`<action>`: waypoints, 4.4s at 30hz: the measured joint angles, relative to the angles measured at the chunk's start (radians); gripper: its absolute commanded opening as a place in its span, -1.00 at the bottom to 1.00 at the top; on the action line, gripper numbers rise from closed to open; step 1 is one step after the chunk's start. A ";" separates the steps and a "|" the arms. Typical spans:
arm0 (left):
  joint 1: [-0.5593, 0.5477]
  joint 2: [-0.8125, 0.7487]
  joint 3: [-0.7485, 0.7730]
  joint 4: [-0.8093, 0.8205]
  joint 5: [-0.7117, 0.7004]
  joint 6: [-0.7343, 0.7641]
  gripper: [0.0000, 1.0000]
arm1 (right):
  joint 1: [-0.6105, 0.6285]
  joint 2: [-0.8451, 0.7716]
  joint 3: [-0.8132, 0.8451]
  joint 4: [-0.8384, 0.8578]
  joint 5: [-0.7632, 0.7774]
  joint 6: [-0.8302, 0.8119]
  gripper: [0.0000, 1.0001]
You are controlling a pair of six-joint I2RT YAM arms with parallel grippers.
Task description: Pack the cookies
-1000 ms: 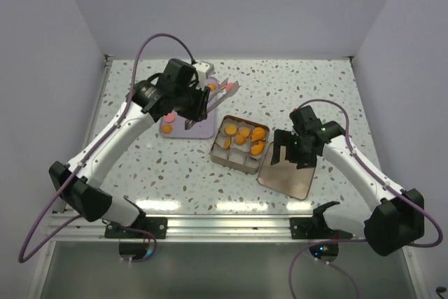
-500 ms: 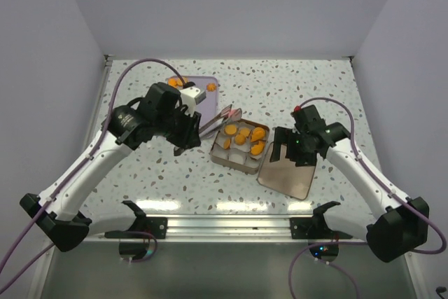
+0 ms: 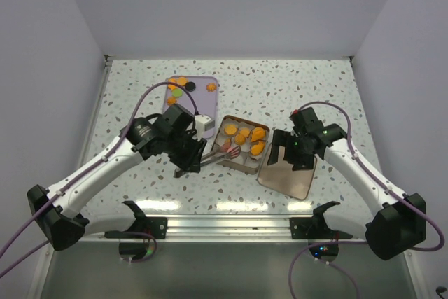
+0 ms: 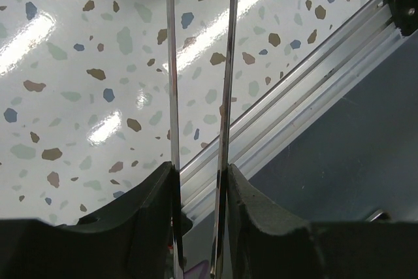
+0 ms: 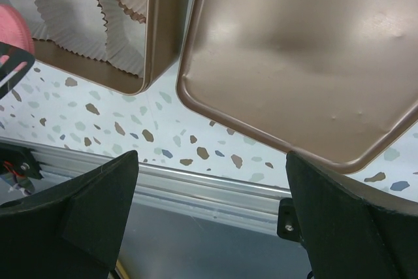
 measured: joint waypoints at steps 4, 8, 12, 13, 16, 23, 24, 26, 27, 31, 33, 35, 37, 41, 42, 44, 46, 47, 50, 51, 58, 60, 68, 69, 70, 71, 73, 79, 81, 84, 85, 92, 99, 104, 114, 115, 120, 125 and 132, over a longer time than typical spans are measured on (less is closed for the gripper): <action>-0.016 0.018 -0.004 0.007 0.000 0.000 -0.41 | 0.000 -0.002 -0.023 0.010 -0.003 0.000 0.97; -0.019 0.029 -0.005 0.028 -0.002 0.000 -0.41 | 0.000 -0.005 -0.043 0.006 -0.003 0.004 0.97; -0.024 0.041 -0.010 0.047 -0.002 0.000 -0.38 | 0.000 -0.021 -0.044 0.005 -0.002 0.005 0.97; -0.024 0.047 -0.011 0.050 -0.002 0.000 -0.38 | 0.000 -0.023 -0.045 0.003 -0.002 0.006 0.97; -0.024 0.062 -0.016 0.054 -0.002 0.001 -0.37 | 0.000 -0.024 -0.046 0.003 -0.002 0.005 0.98; -0.031 0.077 -0.019 0.058 -0.002 0.004 -0.28 | 0.000 -0.024 -0.058 0.003 0.000 0.005 0.97; -0.031 0.077 -0.019 0.059 -0.003 0.004 -0.25 | 0.000 -0.024 -0.058 0.003 0.000 0.005 0.97; -0.031 0.077 -0.019 0.060 -0.002 0.004 -0.22 | 0.000 -0.024 -0.060 0.003 0.001 0.005 0.97; -0.031 0.077 -0.019 0.060 -0.003 0.004 -0.20 | 0.000 -0.024 -0.061 0.003 0.001 0.005 0.97; -0.031 0.077 -0.019 0.060 -0.003 0.004 -0.17 | 0.000 -0.024 -0.061 0.003 0.001 0.005 0.97; -0.031 0.077 -0.019 0.060 -0.004 0.004 -0.11 | 0.000 -0.024 -0.061 0.003 0.001 0.005 0.97; -0.031 0.077 -0.019 0.061 -0.004 0.005 -0.10 | 0.000 -0.024 -0.061 0.003 0.001 0.005 0.97; -0.031 0.077 -0.019 0.066 -0.006 0.004 -0.09 | 0.000 -0.024 -0.061 0.003 0.001 0.005 0.97; -0.031 0.077 -0.019 0.074 -0.008 0.005 -0.05 | 0.000 -0.024 -0.061 0.003 0.001 0.005 0.97; -0.031 0.077 -0.019 0.075 -0.008 0.005 -0.04 | 0.000 -0.024 -0.061 0.003 0.002 0.005 0.97; -0.031 0.077 -0.019 0.075 -0.009 0.005 -0.06 | 0.000 -0.023 -0.061 0.004 0.002 0.005 0.97; -0.031 0.077 -0.016 0.074 -0.013 0.005 -0.09 | 0.000 -0.023 -0.061 0.004 0.002 0.005 0.97; -0.031 0.077 -0.011 0.074 -0.015 0.005 -0.09 | 0.000 -0.023 -0.061 0.004 0.002 0.005 0.97; -0.031 0.080 0.031 0.073 -0.031 0.003 -0.08 | 0.000 -0.021 -0.061 0.004 0.002 0.005 0.97; -0.031 0.085 0.056 0.071 -0.038 0.003 -0.08 | 0.000 -0.021 -0.061 0.004 0.002 0.005 0.97; -0.020 0.180 0.277 0.076 -0.106 0.003 -0.08 | 0.000 -0.021 -0.061 0.002 0.016 0.000 0.97; 0.000 0.219 0.323 0.073 -0.132 0.003 -0.08 | 0.000 -0.022 -0.061 0.000 0.027 -0.002 0.97; 0.201 0.356 0.402 0.093 -0.247 -0.008 -0.06 | 0.000 -0.021 -0.060 -0.011 0.043 -0.013 0.97; 0.224 0.377 0.407 0.099 -0.258 -0.008 -0.05 | 0.000 -0.021 -0.059 -0.014 0.048 -0.015 0.97; 0.245 0.401 0.414 0.105 -0.267 -0.008 -0.05 | 0.000 -0.021 -0.056 -0.018 0.054 -0.017 0.97; 0.259 0.423 0.417 0.113 -0.273 -0.009 -0.04 | 0.000 -0.021 -0.053 -0.021 0.056 -0.019 0.97; 0.279 0.470 0.429 0.128 -0.277 -0.011 -0.05 | 0.000 -0.018 -0.046 -0.022 0.061 -0.021 0.97; 0.315 0.624 0.489 0.159 -0.284 -0.010 -0.04 | 0.000 0.026 -0.017 -0.025 0.067 -0.030 0.98; 0.327 0.668 0.506 0.164 -0.288 -0.004 -0.04 | 0.000 0.038 -0.009 -0.027 0.075 -0.032 0.97; 0.340 0.721 0.537 0.165 -0.293 0.005 -0.05 | 0.000 0.050 0.001 -0.027 0.082 -0.036 0.97; 0.343 0.735 0.547 0.165 -0.294 0.006 -0.04 | 0.000 0.054 0.004 -0.026 0.082 -0.037 0.97; 0.348 0.793 0.597 0.177 -0.290 0.021 -0.04 | 0.000 0.104 0.027 -0.027 0.085 -0.043 0.97; 0.348 0.832 0.625 0.187 -0.277 0.024 -0.05 | 0.000 0.146 0.059 -0.023 0.086 -0.048 0.97; 0.348 0.880 0.657 0.185 -0.276 0.024 -0.09 | 0.000 0.151 0.063 -0.021 0.089 -0.055 0.97; 0.350 0.927 0.693 0.186 -0.273 0.023 -0.36 | 0.000 0.152 0.064 -0.023 0.105 -0.058 0.97; 0.350 0.926 0.694 0.186 -0.273 0.023 -0.36 | 0.000 0.152 0.064 -0.023 0.105 -0.058 0.97; 0.350 0.920 0.694 0.185 -0.274 0.023 -0.36 | 0.000 0.152 0.064 -0.022 0.106 -0.058 0.97; 0.351 0.878 0.712 0.173 -0.269 0.022 -0.37 | 0.000 0.152 0.064 -0.021 0.102 -0.058 0.97; 0.351 0.710 0.710 0.179 -0.241 0.013 -0.38 | 0.000 0.152 0.064 -0.019 0.095 -0.059 0.97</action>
